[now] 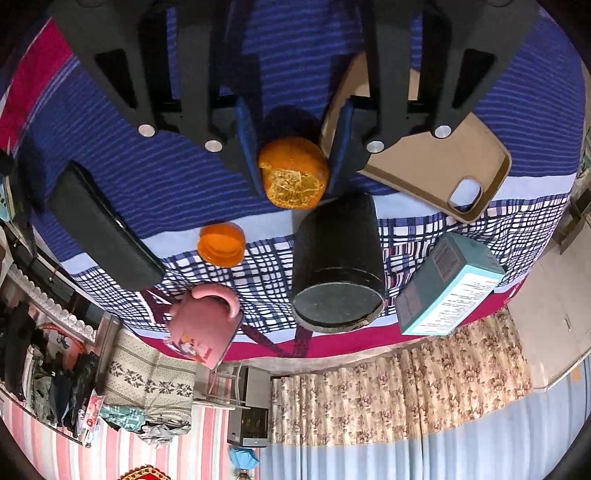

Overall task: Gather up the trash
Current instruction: 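Grasp the printed snack bag with the right tool while the left tool grasps the hollow orange peel, then carry the snack bag and orange peel over the light-blue basket with both tools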

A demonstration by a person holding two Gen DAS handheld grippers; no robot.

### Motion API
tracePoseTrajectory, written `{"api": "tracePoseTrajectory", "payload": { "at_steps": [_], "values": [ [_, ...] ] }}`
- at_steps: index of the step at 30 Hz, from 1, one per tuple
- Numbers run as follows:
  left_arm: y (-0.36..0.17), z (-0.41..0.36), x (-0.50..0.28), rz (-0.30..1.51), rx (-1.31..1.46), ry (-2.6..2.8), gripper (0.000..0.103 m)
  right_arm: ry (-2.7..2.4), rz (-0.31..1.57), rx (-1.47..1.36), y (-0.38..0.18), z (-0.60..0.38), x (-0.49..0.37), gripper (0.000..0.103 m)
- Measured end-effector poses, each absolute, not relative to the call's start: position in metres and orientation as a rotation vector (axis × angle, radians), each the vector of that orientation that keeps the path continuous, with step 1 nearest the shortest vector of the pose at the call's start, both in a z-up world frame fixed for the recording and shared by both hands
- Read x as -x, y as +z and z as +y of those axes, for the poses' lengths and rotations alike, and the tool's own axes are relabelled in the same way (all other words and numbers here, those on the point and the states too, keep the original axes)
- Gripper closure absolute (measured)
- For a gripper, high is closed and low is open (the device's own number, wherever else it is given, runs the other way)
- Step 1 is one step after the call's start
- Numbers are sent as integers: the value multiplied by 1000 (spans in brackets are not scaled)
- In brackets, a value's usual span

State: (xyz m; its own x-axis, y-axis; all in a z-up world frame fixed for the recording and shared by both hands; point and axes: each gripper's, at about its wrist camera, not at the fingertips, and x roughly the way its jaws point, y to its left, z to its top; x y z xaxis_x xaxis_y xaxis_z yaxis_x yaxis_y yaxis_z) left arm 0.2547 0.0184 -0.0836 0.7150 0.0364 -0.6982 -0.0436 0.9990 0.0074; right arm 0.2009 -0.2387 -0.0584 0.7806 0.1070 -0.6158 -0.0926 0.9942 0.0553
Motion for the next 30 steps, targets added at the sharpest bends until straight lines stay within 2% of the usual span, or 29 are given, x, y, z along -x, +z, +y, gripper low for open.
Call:
{"api": "tracePoseTrajectory", "payload": {
  "at_steps": [11, 12, 15, 30],
  "values": [
    [-60, -5, -233, 711, -34, -8, 68, 105, 618, -34, -41, -247, -188, 84],
    [-57, -7, -231, 703, -38, -11, 68, 106, 611, -33, -38, -248, -186, 89],
    [-44, -14, -227, 675, -38, -25, 68, 109, 595, -33, -31, -250, -182, 92],
    [-11, -34, -208, 596, -39, -70, 68, 118, 519, -57, -2, -269, -157, 92]
  ]
}}
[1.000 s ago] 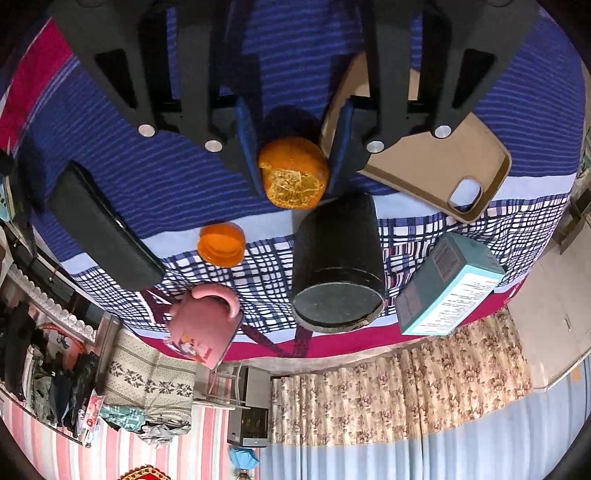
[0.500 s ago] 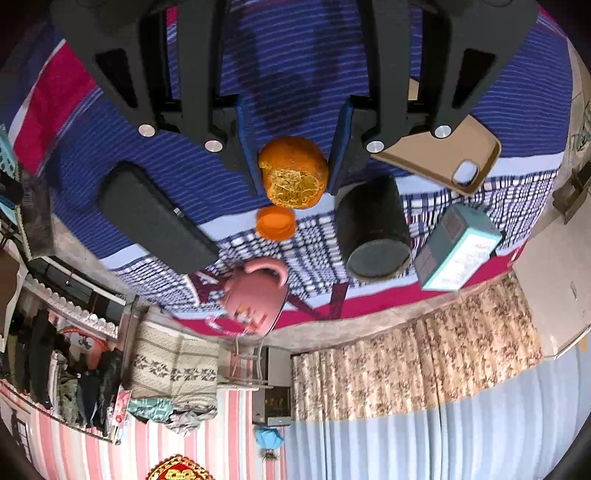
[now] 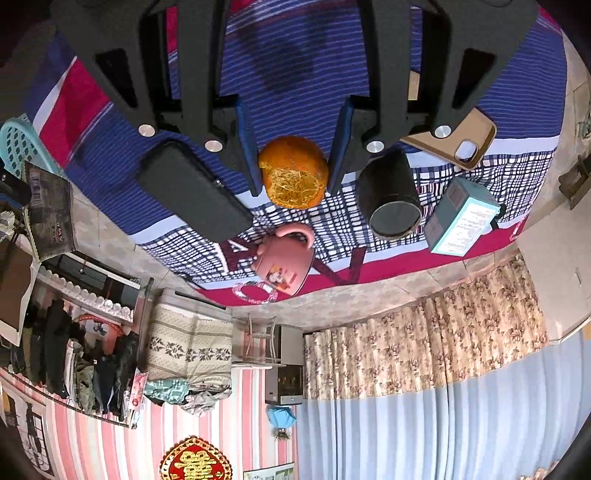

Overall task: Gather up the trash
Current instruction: 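Carry the snack bag and orange peel over the light-blue basket with both tools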

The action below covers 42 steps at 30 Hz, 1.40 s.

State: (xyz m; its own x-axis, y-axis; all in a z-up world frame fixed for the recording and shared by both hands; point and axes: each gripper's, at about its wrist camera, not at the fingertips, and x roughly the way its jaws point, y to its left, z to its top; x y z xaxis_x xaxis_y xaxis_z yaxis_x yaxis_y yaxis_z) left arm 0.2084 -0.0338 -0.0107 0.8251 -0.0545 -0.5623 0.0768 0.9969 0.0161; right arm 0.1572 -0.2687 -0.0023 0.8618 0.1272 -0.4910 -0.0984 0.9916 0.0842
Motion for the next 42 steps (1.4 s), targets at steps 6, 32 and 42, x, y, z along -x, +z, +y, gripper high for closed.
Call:
{"api": "tracePoseTrajectory", "payload": {
  "at_steps": [6, 32, 42],
  "values": [
    [-2, -47, -202, 570, -52, -93, 68, 96, 505, -71, 0, -280, -148, 92],
    [20, -205, -195, 488, -115, -406, 68, -200, 465, -134, 14, -411, -87, 92],
    [14, -258, -197, 489, -144, -482, 68, -253, 459, -172, 6, -449, -79, 92]
  ]
}}
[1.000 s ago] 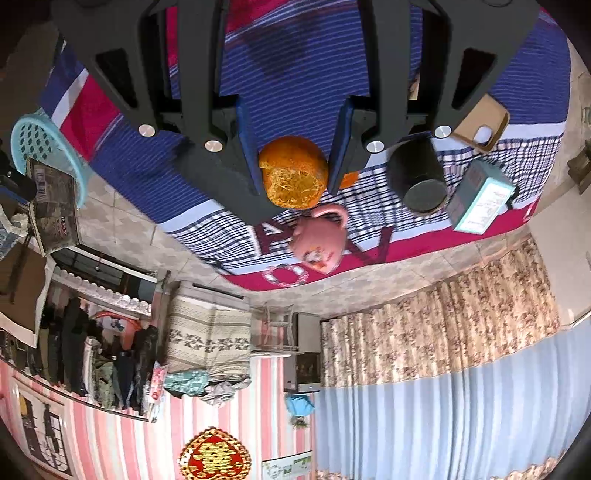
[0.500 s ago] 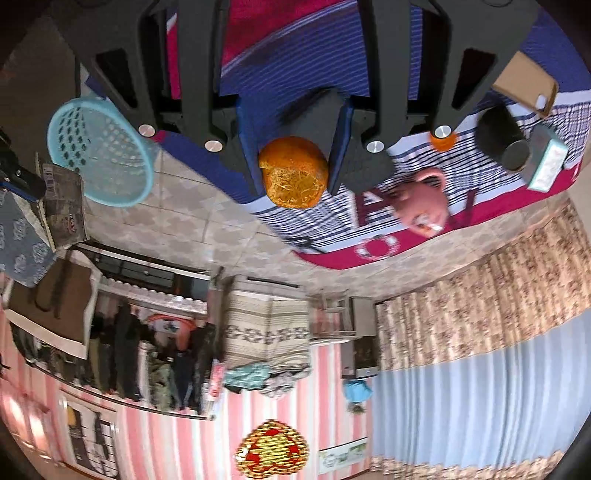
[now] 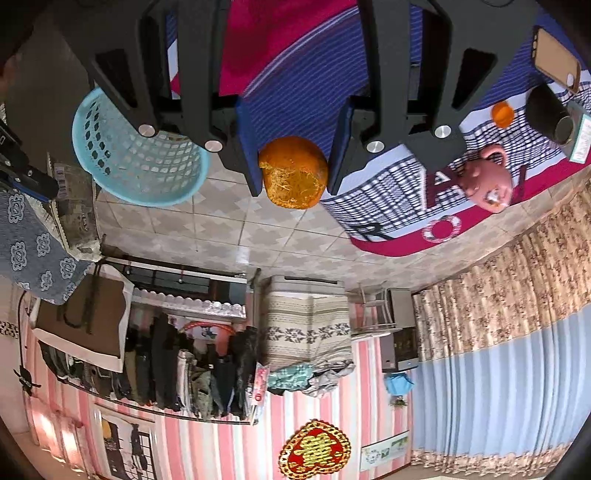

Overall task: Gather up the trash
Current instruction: 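Carry the snack bag and orange peel over the light-blue basket with both tools, then open both tools to drop the snack bag and peel into the basket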

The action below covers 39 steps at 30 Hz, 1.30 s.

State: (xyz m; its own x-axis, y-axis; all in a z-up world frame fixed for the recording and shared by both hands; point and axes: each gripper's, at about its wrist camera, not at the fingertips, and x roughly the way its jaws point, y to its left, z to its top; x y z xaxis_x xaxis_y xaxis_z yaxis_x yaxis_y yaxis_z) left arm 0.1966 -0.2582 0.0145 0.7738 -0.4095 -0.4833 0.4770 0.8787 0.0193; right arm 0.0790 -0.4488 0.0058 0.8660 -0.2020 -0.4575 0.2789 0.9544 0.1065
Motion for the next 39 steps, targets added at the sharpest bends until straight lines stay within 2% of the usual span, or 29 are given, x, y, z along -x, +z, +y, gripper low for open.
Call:
{"api": "tracePoseTrajectory", "payload": {
  "at_steps": [23, 25, 27, 33, 39],
  "values": [
    [-41, -409, -211, 545, -229, -726, 64, -325, 479, -260, -22, -496, -85, 92],
    [-43, -420, -211, 543, -246, -741, 56, -326, 481, -260, -23, -497, -86, 92],
    [-42, -424, -211, 525, -251, -730, 33, -326, 482, -262, -24, -495, -86, 93],
    [-34, -407, -220, 506, -226, -668, 13, -315, 489, -263, -27, -490, -92, 92],
    [-26, -374, -228, 499, -206, -591, 8, -290, 508, -270, -36, -490, -103, 92]
  ]
}}
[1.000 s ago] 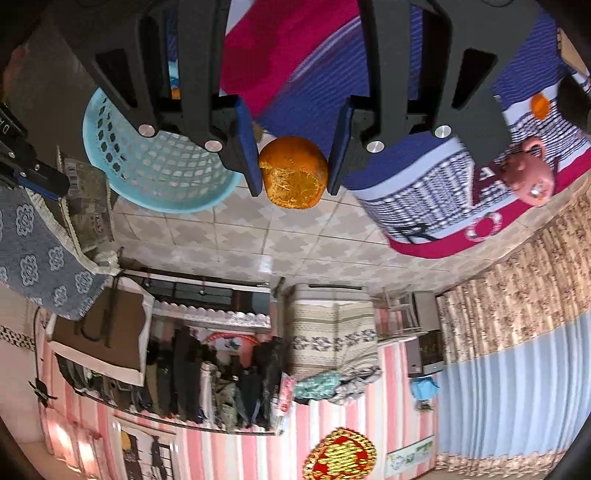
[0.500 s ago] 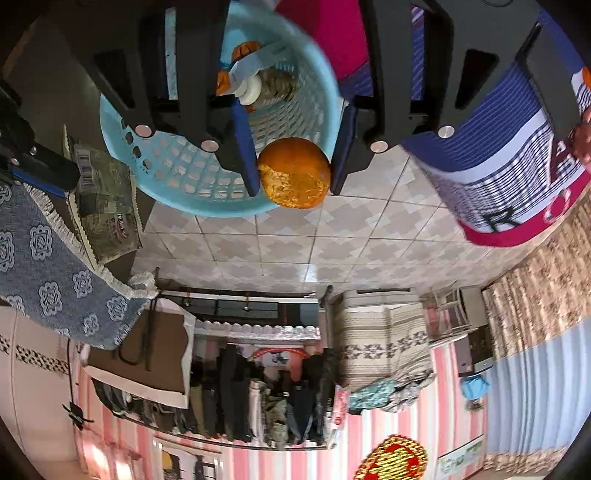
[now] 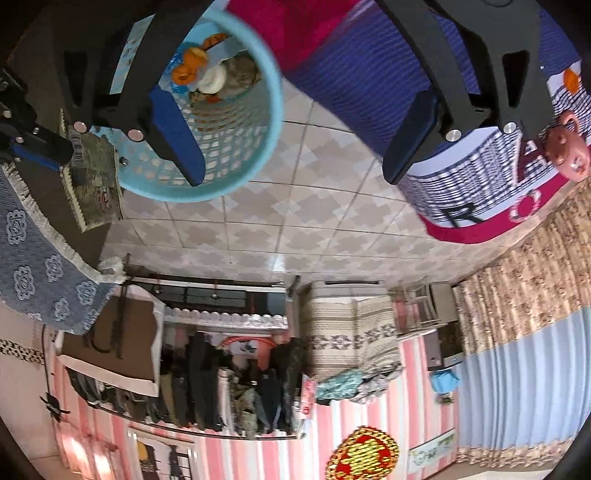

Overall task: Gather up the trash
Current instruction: 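Open both tools to drop the snack bag and peel into the basket, then move both open tools back over the bed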

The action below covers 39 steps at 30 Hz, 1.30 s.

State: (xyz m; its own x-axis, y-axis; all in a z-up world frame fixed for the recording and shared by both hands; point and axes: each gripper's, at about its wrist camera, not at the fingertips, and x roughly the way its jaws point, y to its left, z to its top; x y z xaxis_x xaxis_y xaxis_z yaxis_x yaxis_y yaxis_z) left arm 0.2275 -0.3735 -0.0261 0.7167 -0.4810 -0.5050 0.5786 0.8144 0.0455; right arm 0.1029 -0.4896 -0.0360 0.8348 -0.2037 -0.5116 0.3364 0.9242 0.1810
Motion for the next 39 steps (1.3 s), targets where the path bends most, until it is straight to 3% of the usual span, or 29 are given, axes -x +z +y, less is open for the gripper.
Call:
{"api": "tracePoseTrajectory", "payload": {
  "at_steps": [2, 4, 6, 9, 12, 15, 39],
  "values": [
    [-25, -363, -228, 500, -202, -574, 7, -290, 513, -266, -40, -487, -108, 88],
    [-23, -353, -228, 498, -207, -548, 7, -305, 517, -253, -43, -485, -115, 77],
    [-20, -344, -228, 497, -200, -530, 7, -318, 517, -247, -45, -486, -120, 49],
    [-16, -330, -228, 501, -182, -515, 7, -337, 522, -233, -45, -485, -126, 43],
    [-11, -316, -227, 495, -170, -499, 7, -367, 515, -206, -42, -480, -123, 25],
    [-6, -303, -223, 486, -158, -481, 6, -391, 506, -187, -37, -476, -120, 15],
    [5, -163, -196, 530, -71, -279, 6, -256, 493, -137, -18, -383, -128, 8]
  ]
}}
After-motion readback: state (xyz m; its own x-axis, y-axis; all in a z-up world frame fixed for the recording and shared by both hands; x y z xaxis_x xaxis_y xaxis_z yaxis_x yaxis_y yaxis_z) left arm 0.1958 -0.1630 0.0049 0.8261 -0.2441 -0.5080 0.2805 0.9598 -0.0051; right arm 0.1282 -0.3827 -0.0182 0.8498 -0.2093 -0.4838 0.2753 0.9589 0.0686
